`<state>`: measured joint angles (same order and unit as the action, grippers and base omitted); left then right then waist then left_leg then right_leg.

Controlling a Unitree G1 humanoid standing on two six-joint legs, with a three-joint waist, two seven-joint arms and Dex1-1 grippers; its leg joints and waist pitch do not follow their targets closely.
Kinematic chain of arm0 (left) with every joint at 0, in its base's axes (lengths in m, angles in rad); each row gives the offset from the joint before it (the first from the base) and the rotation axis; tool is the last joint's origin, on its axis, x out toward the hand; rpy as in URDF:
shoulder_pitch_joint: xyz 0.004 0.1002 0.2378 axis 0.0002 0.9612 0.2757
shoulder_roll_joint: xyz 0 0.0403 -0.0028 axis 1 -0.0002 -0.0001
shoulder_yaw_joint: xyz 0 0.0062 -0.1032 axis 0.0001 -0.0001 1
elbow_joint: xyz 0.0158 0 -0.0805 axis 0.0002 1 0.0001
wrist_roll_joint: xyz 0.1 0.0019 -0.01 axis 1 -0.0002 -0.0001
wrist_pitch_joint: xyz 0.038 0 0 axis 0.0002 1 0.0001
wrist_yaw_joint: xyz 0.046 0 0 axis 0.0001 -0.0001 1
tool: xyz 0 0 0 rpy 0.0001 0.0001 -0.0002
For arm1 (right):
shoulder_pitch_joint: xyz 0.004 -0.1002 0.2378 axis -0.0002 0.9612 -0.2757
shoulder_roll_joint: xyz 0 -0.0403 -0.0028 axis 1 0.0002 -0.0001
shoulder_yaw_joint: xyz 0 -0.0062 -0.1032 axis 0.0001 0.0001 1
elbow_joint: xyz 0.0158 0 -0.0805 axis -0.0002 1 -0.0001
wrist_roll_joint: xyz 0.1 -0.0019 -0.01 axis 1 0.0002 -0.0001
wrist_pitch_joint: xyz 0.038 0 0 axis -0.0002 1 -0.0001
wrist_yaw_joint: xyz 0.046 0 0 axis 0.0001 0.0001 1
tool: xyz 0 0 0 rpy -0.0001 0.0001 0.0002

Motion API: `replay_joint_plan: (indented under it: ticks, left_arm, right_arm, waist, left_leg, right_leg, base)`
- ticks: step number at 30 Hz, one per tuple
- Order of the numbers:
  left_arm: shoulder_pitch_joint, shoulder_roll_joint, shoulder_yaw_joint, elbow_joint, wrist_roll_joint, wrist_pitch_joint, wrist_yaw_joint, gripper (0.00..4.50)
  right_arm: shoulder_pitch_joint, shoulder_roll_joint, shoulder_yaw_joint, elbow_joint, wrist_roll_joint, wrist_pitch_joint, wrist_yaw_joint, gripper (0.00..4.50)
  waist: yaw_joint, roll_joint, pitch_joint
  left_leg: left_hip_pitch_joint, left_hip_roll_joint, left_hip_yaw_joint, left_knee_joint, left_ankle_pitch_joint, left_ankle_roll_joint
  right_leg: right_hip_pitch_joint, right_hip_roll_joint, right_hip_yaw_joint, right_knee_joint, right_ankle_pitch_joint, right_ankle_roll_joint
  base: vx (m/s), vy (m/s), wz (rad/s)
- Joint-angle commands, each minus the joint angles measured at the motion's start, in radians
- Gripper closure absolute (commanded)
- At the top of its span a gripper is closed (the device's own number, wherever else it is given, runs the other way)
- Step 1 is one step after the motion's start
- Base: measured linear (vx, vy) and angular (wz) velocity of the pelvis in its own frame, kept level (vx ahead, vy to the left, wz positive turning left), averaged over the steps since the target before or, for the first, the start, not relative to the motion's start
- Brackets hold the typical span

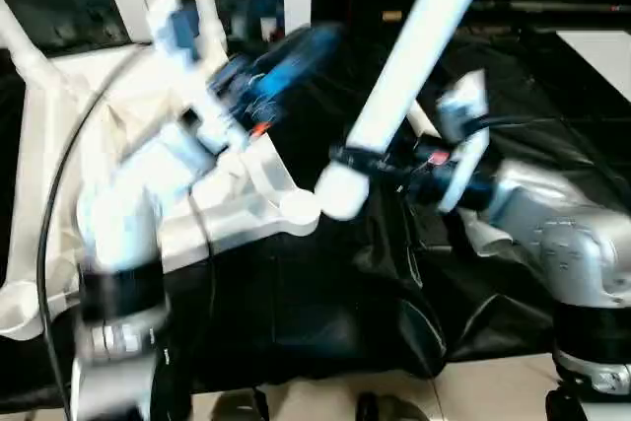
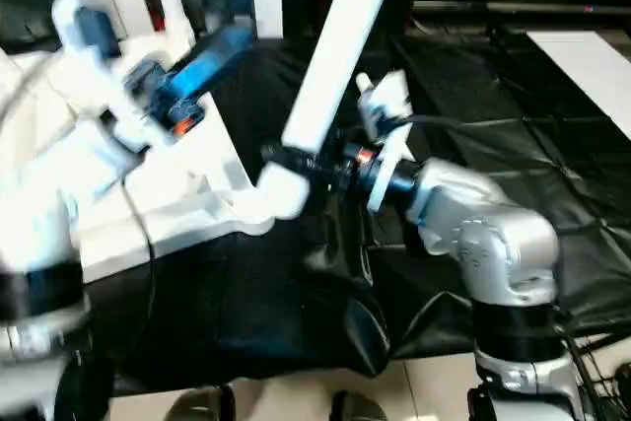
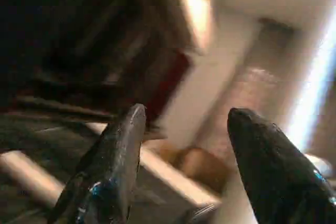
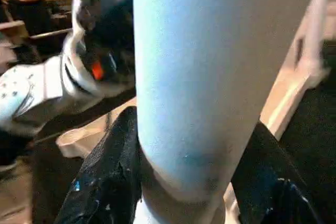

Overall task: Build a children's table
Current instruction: Pick table leg, then move to table

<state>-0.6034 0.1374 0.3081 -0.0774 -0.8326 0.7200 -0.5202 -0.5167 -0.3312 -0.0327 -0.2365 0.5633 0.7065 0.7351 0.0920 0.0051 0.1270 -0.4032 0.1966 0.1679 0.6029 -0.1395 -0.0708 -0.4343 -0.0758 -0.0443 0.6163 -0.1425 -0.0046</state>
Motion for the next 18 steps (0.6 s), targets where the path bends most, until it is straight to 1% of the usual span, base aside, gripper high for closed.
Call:
replay_joint_plan:
  ticks: [1,2,3,4,5,6,7,8,9,10,11,12,13,14,15,16,17,18]
  left_arm:
    - [0.017,0.027,0.000,-0.025,0.154,-0.080,0.143,1.64]
    - [0.047,0.063,-0.028,-0.039,0.264,-0.140,0.195,1.64]
    - [0.097,0.103,-0.049,-0.057,0.380,-0.199,0.249,1.64]
    - [0.134,0.133,-0.063,-0.074,0.452,-0.218,0.287,1.64]
    - [0.189,0.154,-0.063,-0.106,0.499,-0.248,0.291,1.64]
    - [0.275,0.129,-0.004,-0.175,0.493,-0.221,0.333,1.64]
    - [0.302,0.109,0.026,-0.200,0.478,-0.196,0.361,1.64]
    - [0.348,0.097,0.039,-0.248,0.487,-0.162,0.394,1.64]
    - [0.379,0.091,0.040,-0.278,0.498,-0.147,0.415,1.64]
    - [0.400,0.093,0.029,-0.299,0.505,-0.142,0.416,1.64]
    - [0.400,0.093,0.029,-0.299,0.505,-0.142,0.416,1.64]
    - [0.448,0.098,-0.021,-0.339,0.577,-0.155,0.448,1.64]
    - [0.466,0.096,-0.042,-0.350,0.615,-0.152,0.480,1.64]
    - [0.477,0.098,-0.082,-0.359,0.675,-0.160,0.522,1.64]
    - [0.476,0.097,-0.118,-0.364,0.714,-0.161,0.556,1.64]
    - [0.479,0.090,-0.153,-0.353,0.723,-0.191,0.555,1.64]
    - [0.479,0.090,-0.175,-0.338,0.733,-0.220,0.550,1.64]
    - [0.488,0.086,-0.181,-0.318,0.725,-0.250,0.533,1.64]
  right_arm:
    - [0.020,-0.009,0.035,0.033,-0.185,-0.142,-0.116,2.64]
    - [0.033,-0.014,0.055,0.071,-0.259,-0.211,-0.160,2.64]
    - [0.052,-0.014,0.071,0.106,-0.315,-0.234,-0.216,2.64]
    - [0.069,-0.007,0.074,0.124,-0.335,-0.238,-0.249,2.64]
    - [0.097,0.021,0.058,0.122,-0.310,-0.213,-0.265,2.64]
    - [0.150,0.067,0.053,0.086,-0.283,-0.175,-0.308,2.64]
    - [0.167,0.079,0.062,0.069,-0.288,-0.170,-0.328,2.64]
    - [0.197,0.109,0.057,0.041,-0.279,-0.165,-0.353,2.64]
    - [0.216,0.129,0.051,0.024,-0.268,-0.163,-0.368,2.64]
    - [0.227,0.136,0.049,0.015,-0.261,-0.161,-0.372,2.64]
    - [0.227,0.136,0.049,0.015,-0.261,-0.161,-0.372,2.64]
    - [0.254,0.145,0.058,0.007,-0.249,-0.178,-0.357,2.64]
    - [0.262,0.147,0.073,0.019,-0.268,-0.208,-0.358,2.64]
    - [0.256,0.142,0.082,0.041,-0.288,-0.250,-0.350,2.64]
    - [0.241,0.132,0.083,0.067,-0.307,-0.285,-0.344,2.64]
    - [0.208,0.121,0.090,0.119,-0.344,-0.335,-0.346,2.64]
    - [0.187,0.113,0.094,0.152,-0.362,-0.365,-0.344,2.64]
    - [0.178,0.121,0.089,0.173,-0.365,-0.382,-0.348,2.64]
  waist:
    - [0.001,0.005,-0.108]
    - [-0.002,0.003,-0.107]
    - [-0.006,0.002,-0.107]
    - [-0.007,0.003,-0.112]
    - [-0.013,0.004,-0.112]
    - [-0.014,0.006,-0.115]
    - [-0.022,-0.004,-0.110]
    - [-0.023,-0.003,-0.113]
    - [-0.022,0.001,-0.117]
    - [-0.019,0.019,-0.111]
    - [-0.021,0.013,-0.110]
    - [-0.016,0.045,-0.114]
    - [-0.012,0.035,-0.112]
    - [0.003,0.105,-0.114]
    - [-0.006,0.087,-0.098]
    - [-0.002,0.005,-0.085]
    - [0.005,0.055,-0.084]
    - [-0.004,0.056,-0.084]
  left_leg:
    - [0.020,0.014,-0.004,-0.064,-0.260,-0.033]
    - [0.021,0.007,-0.002,-0.062,-0.269,-0.038]
    - [0.022,0.005,-0.002,-0.064,-0.292,-0.043]
    - [0.020,0.008,-0.010,-0.069,-0.298,-0.051]
    - [0.018,0.002,-0.008,-0.069,-0.308,-0.044]
    - [0.027,0.003,-0.007,-0.066,-0.325,-0.041]
    - [0.022,0.006,-0.006,-0.069,-0.331,-0.035]
    - [0.027,0.006,-0.004,-0.065,-0.354,-0.028]
    - [0.028,0.009,-0.008,-0.066,-0.356,-0.028]
    - [0.027,0.009,-0.012,-0.070,-0.382,-0.020]
    - [0.030,0.010,-0.011,-0.069,-0.406,-0.019]
    - [0.039,0.013,-0.019,-0.072,-0.458,-0.023]
    - [0.032,0.010,-0.023,-0.076,-0.470,-0.023]
    - [0.043,0.009,-0.030,-0.075,-0.500,-0.033]
    - [0.049,0.008,-0.027,-0.077,-0.561,-0.024]
    - [-0.016,-0.013,-0.057,-0.100,-0.537,0.022]
    - [-0.018,-0.004,-0.067,-0.122,-0.588,0.017]
    - [-0.030,-0.014,-0.083,-0.119,-0.641,0.001]
  right_leg:
    - [0.058,-0.038,0.022,-0.086,-0.402,-0.085]
    - [0.058,-0.034,0.021,-0.089,-0.429,-0.069]
    - [0.055,-0.035,0.021,-0.097,-0.491,-0.030]
    - [0.058,-0.038,0.019,-0.098,-0.518,0.005]
    - [0.055,-0.033,0.016,-0.104,-0.547,0.019]
    - [0.048,-0.034,0.016,-0.108,-0.560,0.018]
    - [0.047,-0.033,0.015,-0.104,-0.538,-0.011]
    - [0.039,-0.027,0.014,-0.108,-0.533,-0.024]
    - [0.042,-0.029,0.014,-0.098,-0.509,-0.034]
    - [0.036,-0.028,0.013,-0.103,-0.506,-0.043]
    - [0.031,-0.026,0.012,-0.110,-0.524,-0.037]
    - [0.029,-0.022,0.009,-0.119,-0.518,-0.032]
    - [0.040,-0.023,0.004,-0.111,-0.510,-0.027]
    - [0.034,-0.029,0.004,-0.105,-0.516,-0.032]
    - [0.022,-0.021,-0.004,-0.128,-0.565,-0.020]
    - [0.078,-0.057,-0.044,-0.109,-0.636,-0.004]
    - [0.078,-0.049,-0.057,-0.103,-0.697,-0.009]
    - [0.083,-0.062,-0.071,-0.089,-0.760,-0.021]
  base:
    - [0.000,0.000,0.00]
    - [0.000,0.000,0.00]
    - [0.000,0.000,0.00]
    - [0.000,0.000,0.00]
    - [0.000,0.000,0.00]
    - [0.000,0.000,0.00]
    - [0.000,0.000,0.00]
    - [0.000,0.000,0.00]
    - [0.000,0.000,0.00]
    - [0.000,0.000,0.00]
    - [0.000,0.000,0.00]
    - [0.000,0.000,0.00]
    - [0.000,0.000,0.00]
    - [0.000,0.000,0.00]
    - [0.000,0.000,0.00]
    - [0.000,0.000,0.00]
    - [-0.068,0.007,0.33]
    - [-0.063,-0.028,0.59]
